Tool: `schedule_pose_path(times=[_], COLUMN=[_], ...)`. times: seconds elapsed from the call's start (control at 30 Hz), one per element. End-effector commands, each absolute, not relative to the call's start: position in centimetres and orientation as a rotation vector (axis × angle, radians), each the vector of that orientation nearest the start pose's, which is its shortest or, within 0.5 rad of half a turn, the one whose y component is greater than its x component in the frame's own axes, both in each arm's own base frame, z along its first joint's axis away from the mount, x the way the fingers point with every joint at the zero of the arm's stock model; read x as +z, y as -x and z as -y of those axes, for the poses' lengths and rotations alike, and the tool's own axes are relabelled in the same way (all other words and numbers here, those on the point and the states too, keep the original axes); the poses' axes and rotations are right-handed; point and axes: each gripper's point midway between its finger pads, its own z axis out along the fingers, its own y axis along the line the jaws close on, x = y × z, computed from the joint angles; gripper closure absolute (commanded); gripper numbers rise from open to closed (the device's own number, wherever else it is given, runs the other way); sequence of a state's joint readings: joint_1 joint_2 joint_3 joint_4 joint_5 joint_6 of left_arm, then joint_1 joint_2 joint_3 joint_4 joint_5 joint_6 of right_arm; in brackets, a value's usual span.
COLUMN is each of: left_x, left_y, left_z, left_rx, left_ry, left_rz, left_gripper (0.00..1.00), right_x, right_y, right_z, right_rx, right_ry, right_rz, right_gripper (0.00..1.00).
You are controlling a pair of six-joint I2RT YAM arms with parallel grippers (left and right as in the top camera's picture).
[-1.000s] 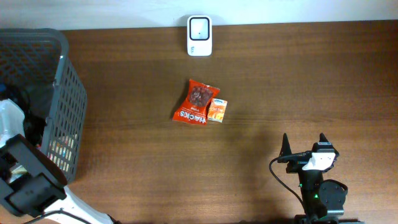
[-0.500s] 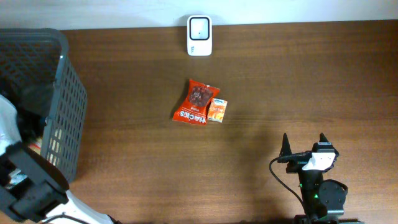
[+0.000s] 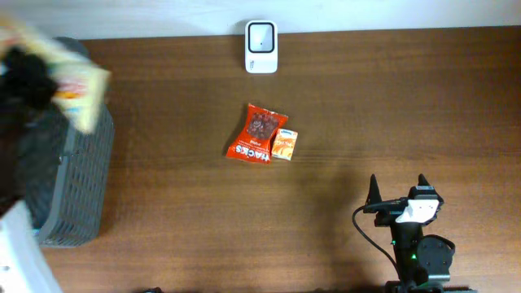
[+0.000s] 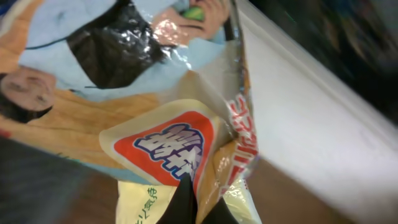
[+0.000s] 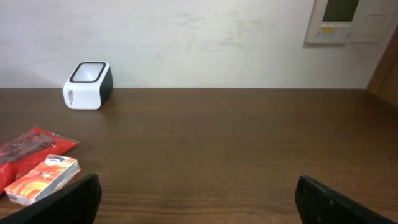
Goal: Scan the item barcode
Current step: 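Grasp yellow snack bag from basket with left gripper, place right of red bag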
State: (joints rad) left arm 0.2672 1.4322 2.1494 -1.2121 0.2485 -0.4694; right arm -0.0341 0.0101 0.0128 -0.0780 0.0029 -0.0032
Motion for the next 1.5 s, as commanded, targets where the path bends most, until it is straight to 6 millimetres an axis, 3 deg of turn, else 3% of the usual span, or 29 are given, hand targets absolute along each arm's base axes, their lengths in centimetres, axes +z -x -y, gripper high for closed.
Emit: schedule_pose_path(times=[0.0,0.1,0.2,0.33,0.6,0.7,0.9,0.97,1.0,1.03,1.07,1.17,1.27,1.33,1.4,1.47], left_x=[43.8,40.0,34.9,26.8,15.4,13.3,11.9,11.0,10.6,10.3,10.3,11.2,14.9,19.6,24.1,28.6], left_y=[-36.2,-37.5,-38.8,-40.2,-42.2,-42.1,-42.5,-42.4,-42.2,-42.1,-42.0,-42.1,-42.7,-43.4,-44.0,-44.7], left_z=[5.5,10.6,15.6,23.5,31.9,33.9,36.9,37.5,37.6,37.7,37.7,37.8,37.3,36.0,33.7,29.7], left_rx=[-0.472,-0.386,-0.297,-0.281,-0.311,-0.32,-0.366,-0.364,-0.359,-0.355,-0.354,-0.361,-0.378,-0.388,-0.38,-0.336], left_ry=[0.183,0.068,-0.053,-0.235,-0.222,-0.264,-0.306,-0.319,-0.325,-0.33,-0.332,-0.344,-0.357,-0.362,-0.324,-0.232], left_rz=[-2.16,-2.274,-2.399,-2.556,-2.685,-2.689,-2.641,-2.648,-2.655,-2.66,-2.662,-2.646,-2.597,-2.535,-2.479,-2.432], left_gripper=[1.0,1.0,1.0,1.0,1.0,1.0,1.0,0.95,0.81,0.49,0.31,0.22,0.22,0.2,0.19,0.19], right_x=[15.5,15.5,15.5,15.5,15.5,15.5,15.5,15.5,15.5,15.5,15.5,15.5,15.5,15.5,15.5,15.5], right_y=[-24.6,-24.6,-24.6,-24.6,-24.6,-24.6,-24.6,-24.6,-24.6,-24.6,-24.6,-24.6,-24.6,-24.6,-24.6,-24.6], right_z=[1.1,1.1,1.1,1.1,1.1,1.1,1.1,1.1,1.1,1.1,1.1,1.1,1.1,1.1,1.1,1.1], right_rx=[-0.038,-0.038,-0.038,-0.038,-0.038,-0.038,-0.038,-0.038,-0.038,-0.038,-0.038,-0.038,-0.038,-0.038,-0.038,-0.038], right_ry=[-0.04,-0.04,-0.04,-0.04,-0.04,-0.04,-0.04,-0.04,-0.04,-0.04,-0.04,-0.04,-0.04,-0.04,-0.04,-0.04], right_rz=[-1.651,-1.651,-1.651,-1.651,-1.651,-1.651,-1.651,-1.651,-1.651,-1.651,-1.651,-1.651,-1.651,-1.651,-1.651,-1.651], right_gripper=[0.02,0.01,0.02,0.02,0.01,0.02,0.02,0.02,0.02,0.02,0.02,0.02,0.01,0.02,0.02,0.01])
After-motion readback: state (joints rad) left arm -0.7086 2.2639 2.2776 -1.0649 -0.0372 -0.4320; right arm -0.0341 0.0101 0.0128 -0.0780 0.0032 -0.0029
